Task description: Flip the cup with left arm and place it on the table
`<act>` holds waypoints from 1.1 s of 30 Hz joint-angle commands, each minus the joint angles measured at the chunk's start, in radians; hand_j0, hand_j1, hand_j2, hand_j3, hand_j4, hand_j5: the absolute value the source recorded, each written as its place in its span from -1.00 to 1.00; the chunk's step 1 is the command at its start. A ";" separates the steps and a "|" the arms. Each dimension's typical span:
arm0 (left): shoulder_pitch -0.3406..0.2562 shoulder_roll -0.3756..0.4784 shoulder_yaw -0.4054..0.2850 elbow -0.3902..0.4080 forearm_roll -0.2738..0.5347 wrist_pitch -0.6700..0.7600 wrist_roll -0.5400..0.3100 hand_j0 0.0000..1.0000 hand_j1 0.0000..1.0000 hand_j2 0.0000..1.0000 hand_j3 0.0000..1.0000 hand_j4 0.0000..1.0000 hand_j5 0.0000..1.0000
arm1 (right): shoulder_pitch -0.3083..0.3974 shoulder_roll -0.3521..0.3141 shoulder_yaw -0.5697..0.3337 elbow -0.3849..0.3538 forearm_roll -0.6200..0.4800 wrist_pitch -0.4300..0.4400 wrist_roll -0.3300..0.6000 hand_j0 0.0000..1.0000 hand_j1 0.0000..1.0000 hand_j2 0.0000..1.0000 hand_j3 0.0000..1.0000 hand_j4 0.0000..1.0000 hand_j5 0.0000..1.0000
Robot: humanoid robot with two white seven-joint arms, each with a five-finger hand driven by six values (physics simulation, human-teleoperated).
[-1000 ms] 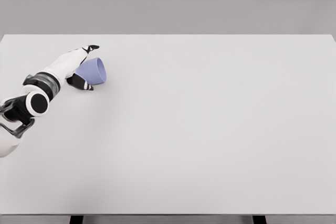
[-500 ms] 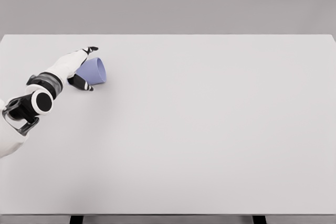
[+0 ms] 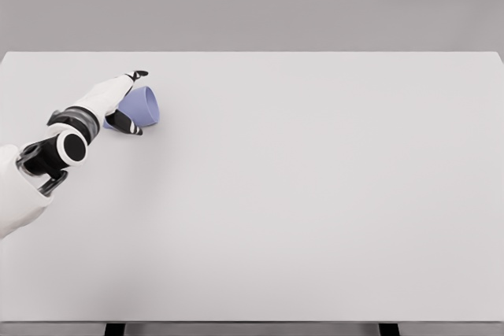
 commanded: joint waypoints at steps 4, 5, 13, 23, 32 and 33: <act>-0.003 -0.016 -0.001 0.027 -0.006 -0.001 0.000 1.00 1.00 1.00 1.00 1.00 1.00 | 0.000 0.000 0.000 0.000 0.000 0.000 0.000 1.00 1.00 1.00 1.00 1.00 1.00; -0.005 -0.018 -0.001 0.029 -0.006 -0.001 0.000 1.00 1.00 1.00 1.00 1.00 1.00 | 0.000 0.000 0.000 0.000 0.000 0.000 0.000 1.00 1.00 1.00 1.00 1.00 1.00; -0.006 -0.033 -0.001 0.072 -0.021 -0.001 0.003 1.00 1.00 1.00 1.00 1.00 1.00 | 0.000 0.000 0.000 0.000 0.000 0.000 0.000 1.00 1.00 1.00 1.00 1.00 1.00; -0.005 -0.044 -0.001 0.064 -0.018 -0.001 -0.001 0.76 0.76 0.76 0.76 0.76 0.76 | 0.000 0.000 0.000 0.000 0.000 0.000 0.000 1.00 1.00 1.00 1.00 1.00 1.00; -0.011 -0.044 0.001 0.056 -0.010 -0.001 0.000 0.60 0.60 0.60 0.60 0.60 0.60 | 0.000 0.000 0.000 0.000 0.000 0.000 0.000 1.00 1.00 1.00 1.00 1.00 1.00; -0.011 -0.044 0.001 0.056 -0.010 -0.001 0.000 0.60 0.60 0.60 0.60 0.60 0.60 | 0.000 0.000 0.000 0.000 0.000 0.000 0.000 1.00 1.00 1.00 1.00 1.00 1.00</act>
